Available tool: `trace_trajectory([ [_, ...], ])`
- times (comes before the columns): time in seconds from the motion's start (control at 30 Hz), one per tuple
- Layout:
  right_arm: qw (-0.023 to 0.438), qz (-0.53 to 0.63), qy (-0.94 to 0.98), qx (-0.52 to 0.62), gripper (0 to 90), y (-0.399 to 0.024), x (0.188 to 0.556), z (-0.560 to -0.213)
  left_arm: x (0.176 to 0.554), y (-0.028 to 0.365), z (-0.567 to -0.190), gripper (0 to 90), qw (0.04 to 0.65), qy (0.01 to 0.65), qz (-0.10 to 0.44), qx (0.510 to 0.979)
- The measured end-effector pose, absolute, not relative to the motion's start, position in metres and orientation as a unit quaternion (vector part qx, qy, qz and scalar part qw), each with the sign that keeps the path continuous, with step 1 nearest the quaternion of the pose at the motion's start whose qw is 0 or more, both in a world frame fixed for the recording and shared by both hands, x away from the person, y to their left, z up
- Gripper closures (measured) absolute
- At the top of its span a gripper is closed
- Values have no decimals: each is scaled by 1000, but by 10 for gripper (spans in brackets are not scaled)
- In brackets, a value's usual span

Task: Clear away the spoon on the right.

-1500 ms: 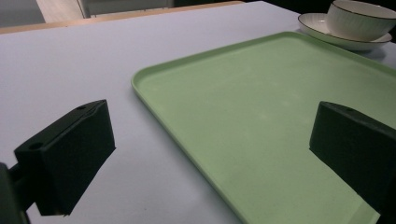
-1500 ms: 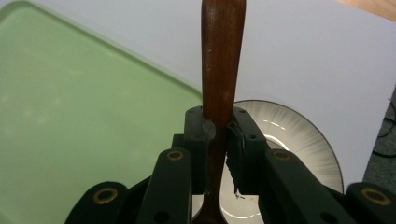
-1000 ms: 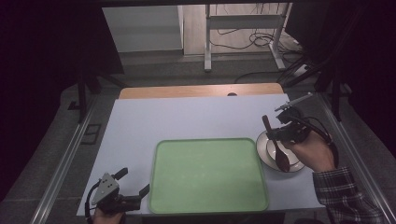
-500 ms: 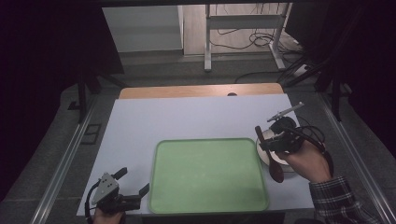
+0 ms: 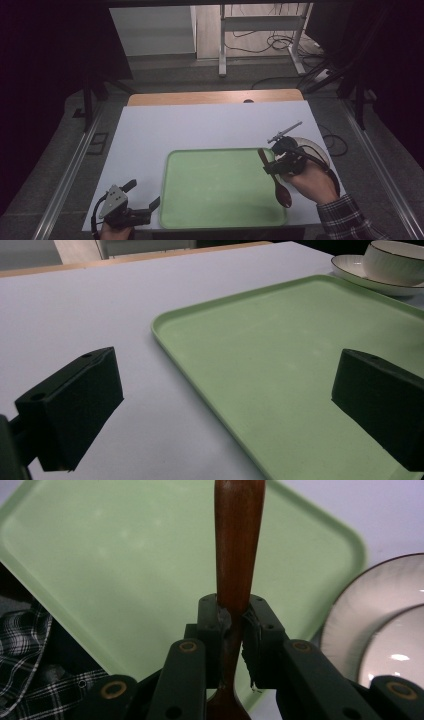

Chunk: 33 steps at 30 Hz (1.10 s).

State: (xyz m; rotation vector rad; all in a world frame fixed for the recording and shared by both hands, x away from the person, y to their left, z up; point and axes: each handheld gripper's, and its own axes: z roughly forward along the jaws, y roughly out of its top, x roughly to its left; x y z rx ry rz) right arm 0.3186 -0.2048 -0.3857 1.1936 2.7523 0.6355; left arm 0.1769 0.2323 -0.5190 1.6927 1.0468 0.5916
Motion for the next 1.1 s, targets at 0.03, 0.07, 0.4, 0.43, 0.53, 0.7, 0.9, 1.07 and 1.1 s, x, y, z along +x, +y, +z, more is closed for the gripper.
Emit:
trace_trajectory([
  [0.03,35,205,897,389,790,-203,319,-388,177,232,-519,0,508,434,245,702],
  [0.07,31,201,899,388,790,-201,319,-392,177,232,-519,0,508,434,245,703],
  [0.4,7,165,906,390,790,-185,327,-425,177,232,-519,0,507,433,245,703],
  [0.43,4,162,906,391,790,-184,328,-429,177,232,-519,0,507,433,245,703],
  [0.53,-5,152,906,394,791,-180,332,-439,177,233,-519,0,507,433,244,704],
  [0.7,-21,139,906,400,790,-177,338,-455,177,233,-519,0,509,434,243,703],
  [0.9,-27,128,907,400,770,-174,341,-470,177,233,-519,0,508,433,243,704],
  [1.07,-6,129,911,392,687,-175,340,-467,177,233,-519,0,507,432,243,705],
  [1.1,-1,139,913,383,683,-176,337,-464,177,233,-519,0,506,433,243,705],
])
